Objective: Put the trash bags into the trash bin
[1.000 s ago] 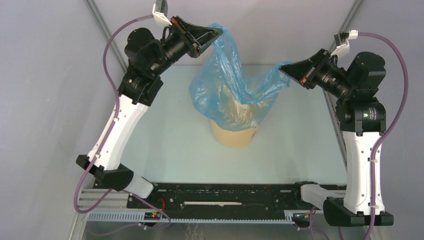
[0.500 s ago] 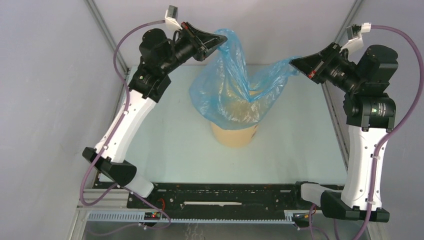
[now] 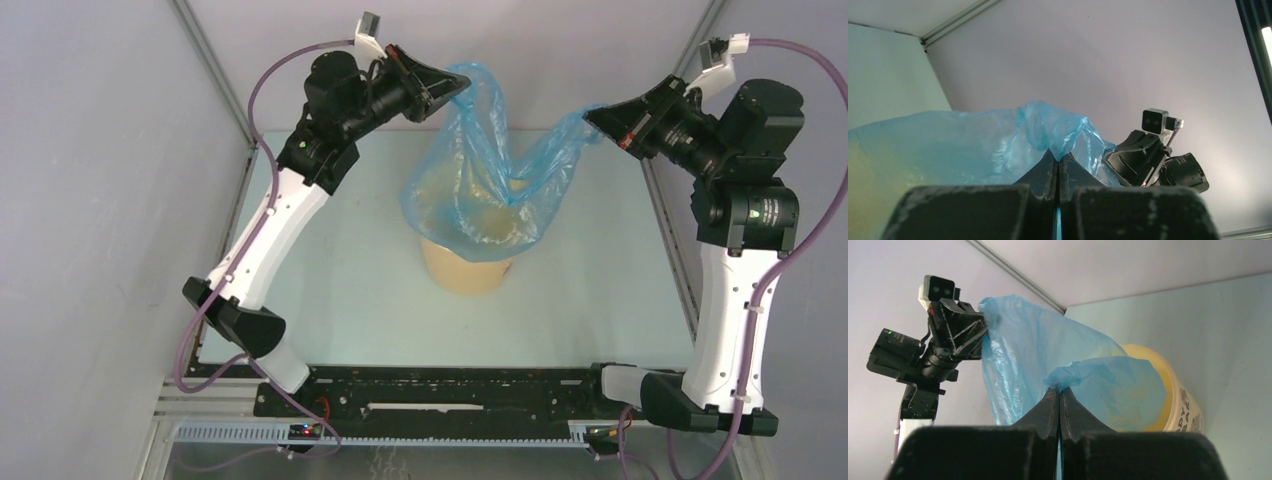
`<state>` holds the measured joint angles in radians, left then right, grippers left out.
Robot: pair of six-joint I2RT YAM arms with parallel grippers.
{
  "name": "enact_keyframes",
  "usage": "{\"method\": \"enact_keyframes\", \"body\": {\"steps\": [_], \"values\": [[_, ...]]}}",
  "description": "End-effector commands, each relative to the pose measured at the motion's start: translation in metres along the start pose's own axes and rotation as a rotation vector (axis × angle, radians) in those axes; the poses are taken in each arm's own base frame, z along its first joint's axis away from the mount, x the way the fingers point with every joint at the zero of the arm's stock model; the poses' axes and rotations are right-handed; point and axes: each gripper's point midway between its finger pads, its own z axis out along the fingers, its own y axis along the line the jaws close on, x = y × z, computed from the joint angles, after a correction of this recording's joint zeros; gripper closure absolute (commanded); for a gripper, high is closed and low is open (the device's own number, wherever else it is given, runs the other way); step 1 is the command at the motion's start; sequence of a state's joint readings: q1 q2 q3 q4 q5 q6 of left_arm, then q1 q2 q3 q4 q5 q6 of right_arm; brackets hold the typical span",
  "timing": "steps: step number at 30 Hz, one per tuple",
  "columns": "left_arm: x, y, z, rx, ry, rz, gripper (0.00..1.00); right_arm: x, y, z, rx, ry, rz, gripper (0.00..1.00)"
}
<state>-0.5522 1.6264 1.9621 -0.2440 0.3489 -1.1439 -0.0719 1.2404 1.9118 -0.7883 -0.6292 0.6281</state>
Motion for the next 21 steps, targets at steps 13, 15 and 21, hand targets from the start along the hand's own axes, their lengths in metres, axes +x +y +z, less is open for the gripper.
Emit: {"method": "enact_keyframes", "body": {"steps": [13, 15, 21], "values": [[-0.021, 0.043, -0.063, -0.121, -0.08, 0.059, 1.0, 0.076, -0.003, 0.06, -0.087, 0.185, 0.024, 1.0], [-0.022, 0.058, -0.072, -0.152, -0.084, 0.059, 0.99, 0.084, -0.005, 0.072, -0.089, 0.21, 0.021, 1.0], [-0.015, 0.089, -0.083, -0.226, -0.075, 0.065, 1.0, 0.117, -0.011, 0.102, -0.073, 0.331, 0.005, 1.0]]}}
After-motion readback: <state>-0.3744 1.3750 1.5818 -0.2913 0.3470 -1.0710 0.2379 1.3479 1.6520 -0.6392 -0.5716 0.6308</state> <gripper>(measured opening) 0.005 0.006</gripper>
